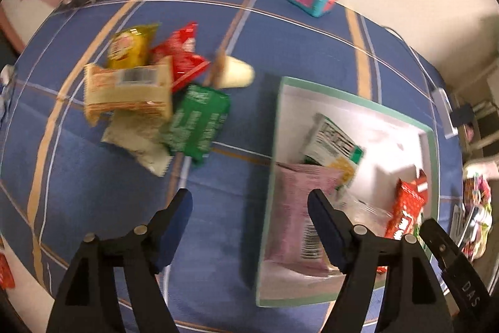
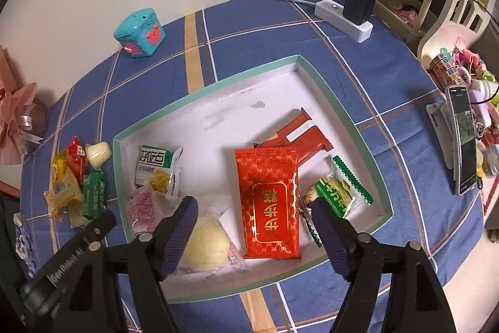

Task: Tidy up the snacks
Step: 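Withdraw both tools from the tray back toward the snack pile, then grasp the cream bread pack with the left tool while the right tool grasps the green pack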

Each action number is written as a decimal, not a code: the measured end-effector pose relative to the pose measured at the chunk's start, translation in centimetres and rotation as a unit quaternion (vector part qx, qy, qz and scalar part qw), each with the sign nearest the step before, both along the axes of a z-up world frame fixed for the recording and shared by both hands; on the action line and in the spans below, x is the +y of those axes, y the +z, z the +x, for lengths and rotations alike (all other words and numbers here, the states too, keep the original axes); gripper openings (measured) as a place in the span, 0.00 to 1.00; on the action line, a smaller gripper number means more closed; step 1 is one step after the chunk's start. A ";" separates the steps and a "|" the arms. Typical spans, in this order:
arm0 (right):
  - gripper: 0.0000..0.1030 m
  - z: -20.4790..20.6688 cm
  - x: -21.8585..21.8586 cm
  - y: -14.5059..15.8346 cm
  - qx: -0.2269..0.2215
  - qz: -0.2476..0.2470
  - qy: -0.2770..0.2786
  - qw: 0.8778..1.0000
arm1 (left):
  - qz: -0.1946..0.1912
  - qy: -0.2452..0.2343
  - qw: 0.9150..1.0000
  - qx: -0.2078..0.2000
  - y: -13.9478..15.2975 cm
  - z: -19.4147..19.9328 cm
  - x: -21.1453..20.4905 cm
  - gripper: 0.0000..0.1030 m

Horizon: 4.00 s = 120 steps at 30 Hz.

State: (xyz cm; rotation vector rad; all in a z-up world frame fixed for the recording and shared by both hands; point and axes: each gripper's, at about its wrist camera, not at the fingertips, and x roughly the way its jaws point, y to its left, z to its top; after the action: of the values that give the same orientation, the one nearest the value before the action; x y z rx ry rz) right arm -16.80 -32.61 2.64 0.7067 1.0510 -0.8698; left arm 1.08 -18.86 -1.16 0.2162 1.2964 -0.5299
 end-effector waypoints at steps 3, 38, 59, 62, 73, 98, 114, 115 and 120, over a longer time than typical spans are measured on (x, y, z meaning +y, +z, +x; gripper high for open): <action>0.76 0.3 0.4 0.1 0.001 -0.003 0.006 1.000 | -0.001 0.020 1.000 0.000 0.1 0.8 1.3 0.76; 1.00 6.7 6.5 -0.2 0.030 -0.030 0.092 0.995 | -0.057 0.075 0.996 -0.009 0.9 4.9 6.9 1.00; 1.00 12.5 10.7 -1.3 0.008 -0.025 0.147 0.989 | -0.020 0.105 0.994 -0.035 1.4 9.8 11.8 1.00; 1.00 13.6 11.4 -1.2 -0.004 -0.026 0.155 0.988 | -0.024 0.108 0.993 -0.039 1.7 10.9 12.0 1.00; 0.98 17.8 11.6 -1.2 -0.031 -0.030 0.171 0.984 | -0.044 0.103 0.993 -0.042 1.2 13.9 10.9 1.00; 0.72 22.6 10.4 -7.8 -0.002 0.008 0.189 0.982 | -0.031 0.050 0.998 0.002 -3.3 14.7 5.5 1.00; 0.43 22.3 9.8 -8.9 0.009 0.023 0.180 0.983 | -0.012 0.052 0.999 -0.005 -4.0 13.9 4.9 0.73; 0.42 22.1 9.8 -8.8 0.009 0.024 0.180 0.983 | -0.013 0.054 0.998 -0.006 -3.8 13.9 5.1 0.73; 0.41 21.5 10.2 -7.9 0.004 0.027 0.182 0.983 | -0.018 0.059 0.998 -0.013 -2.8 13.8 5.4 0.72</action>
State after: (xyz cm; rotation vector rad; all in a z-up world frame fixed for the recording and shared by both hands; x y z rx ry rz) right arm 4.74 -22.44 -5.22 0.5325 1.1698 -0.5315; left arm 14.84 -13.50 -3.95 0.1149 1.2654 -0.4490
